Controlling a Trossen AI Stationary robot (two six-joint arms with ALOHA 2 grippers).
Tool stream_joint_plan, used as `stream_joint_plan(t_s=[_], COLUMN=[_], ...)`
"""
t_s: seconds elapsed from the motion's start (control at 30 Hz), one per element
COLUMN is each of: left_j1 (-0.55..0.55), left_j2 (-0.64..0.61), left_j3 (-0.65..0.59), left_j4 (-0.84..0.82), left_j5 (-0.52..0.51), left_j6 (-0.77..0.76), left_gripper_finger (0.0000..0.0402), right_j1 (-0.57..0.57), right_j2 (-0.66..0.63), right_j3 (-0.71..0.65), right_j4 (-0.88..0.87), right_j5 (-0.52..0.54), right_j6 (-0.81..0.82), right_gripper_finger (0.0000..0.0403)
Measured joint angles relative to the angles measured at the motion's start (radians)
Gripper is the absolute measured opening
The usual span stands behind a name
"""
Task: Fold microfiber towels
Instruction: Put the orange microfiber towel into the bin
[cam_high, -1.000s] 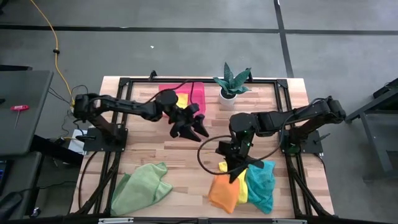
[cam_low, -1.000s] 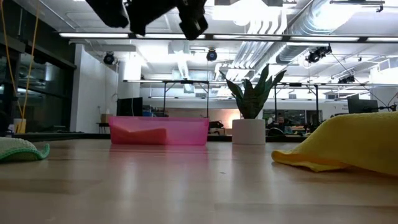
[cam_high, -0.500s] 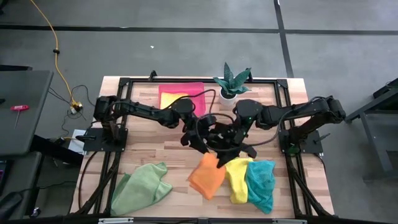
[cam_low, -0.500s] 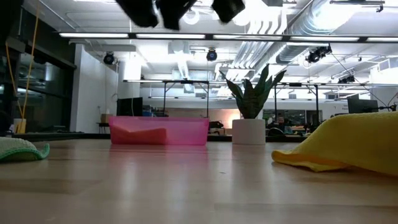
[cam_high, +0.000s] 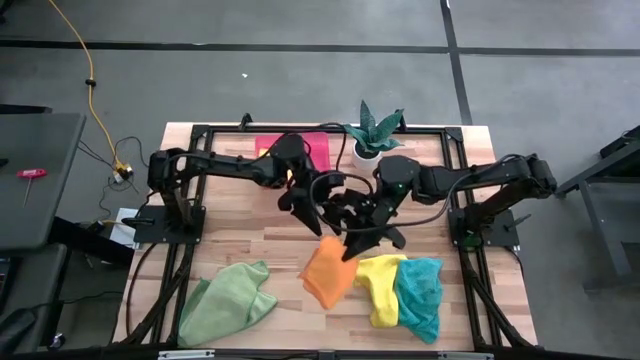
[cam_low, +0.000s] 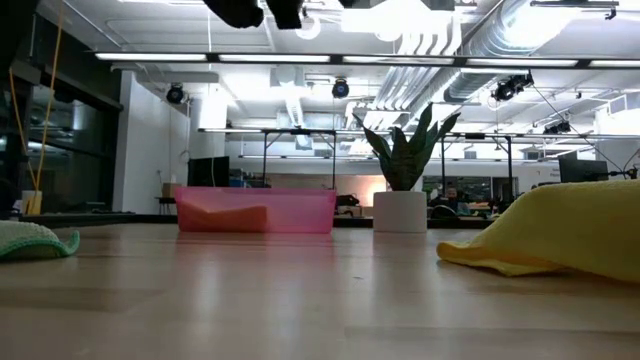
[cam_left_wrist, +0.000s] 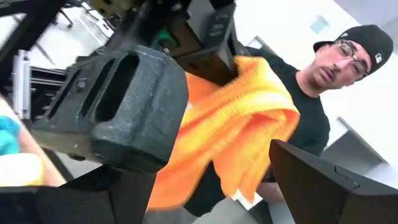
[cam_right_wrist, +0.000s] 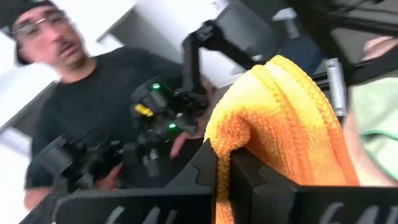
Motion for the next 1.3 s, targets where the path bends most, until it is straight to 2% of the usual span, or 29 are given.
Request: stream_joint_plan(t_s=[0.1,0.4,0.6,0.77,0.9,1.03,1.17,1.3], left_j1=[0.028,0.154,0.239,0.257,0.274,0.31,0.368,0.398], left_j2=[-0.026,-0.103,-0.131,-0.131,-0.131,-0.144,-0.184,-0.234], left_j3=[-0.002,0.002,0.002,0.002,0.002,0.001,0.002,0.002], left_j4=[-0.034,-0.109,-0.152,-0.397,-0.517,-0.516,-0.56,-0.69], left_j5=[0.011,-0.043,-0.174,-0.261,-0.323,-0.327,-0.356,-0.504], left_j6=[-0.002,0.04,0.048,0.225,0.334,0.346,0.387,0.54], left_gripper_finger=[0.0292,0.0291,0.0291,0.0291,0.0291,0.0291,0.0291,0.0291], right_j1=[-0.016,-0.102,-0.149,-0.169,-0.198,-0.231,-0.23,-0.189], right_j2=[-0.003,-0.066,-0.057,-0.058,-0.06,-0.058,-0.048,-0.014], right_j3=[0.002,-0.003,-0.002,-0.002,-0.002,0.012,0.106,0.181], right_j4=[-0.045,-0.282,-0.304,-0.308,-0.375,-0.523,-0.789,-1.006], right_j5=[0.068,0.311,0.321,0.358,0.392,0.464,0.659,0.875], right_j6=[-0.02,-0.086,-0.126,-0.156,-0.178,-0.222,-0.384,-0.599], right_gripper_finger=[0.0,0.0,0.0,0.0,0.0,0.0,0.0,0.0])
